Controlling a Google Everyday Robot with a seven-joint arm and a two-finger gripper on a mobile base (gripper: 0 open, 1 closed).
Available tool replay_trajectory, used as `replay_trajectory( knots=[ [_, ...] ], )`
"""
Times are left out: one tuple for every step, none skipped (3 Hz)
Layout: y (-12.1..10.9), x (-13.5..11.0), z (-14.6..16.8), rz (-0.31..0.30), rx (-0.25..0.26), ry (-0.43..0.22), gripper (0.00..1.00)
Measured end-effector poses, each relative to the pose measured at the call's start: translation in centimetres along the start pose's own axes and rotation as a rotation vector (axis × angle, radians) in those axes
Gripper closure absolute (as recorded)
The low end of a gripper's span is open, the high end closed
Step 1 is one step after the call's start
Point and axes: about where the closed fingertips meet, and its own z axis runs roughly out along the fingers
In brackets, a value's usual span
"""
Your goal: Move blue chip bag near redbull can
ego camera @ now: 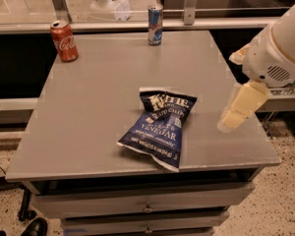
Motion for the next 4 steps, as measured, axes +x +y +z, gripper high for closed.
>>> replay_trajectory(
  knots=[
    [0.2,-0.9,1.9,0.047,-0.014,-0.064,0.00],
    [1.0,-1.5,3.8,0.094,-0.042,-0.107,0.00],
    [1.8,-1.7,5.3,0.124,-0.067,-0.131,0.17],
    [2.3,-1.7,6.2,0.150,-0.082,-0.144,0.41]
  ],
)
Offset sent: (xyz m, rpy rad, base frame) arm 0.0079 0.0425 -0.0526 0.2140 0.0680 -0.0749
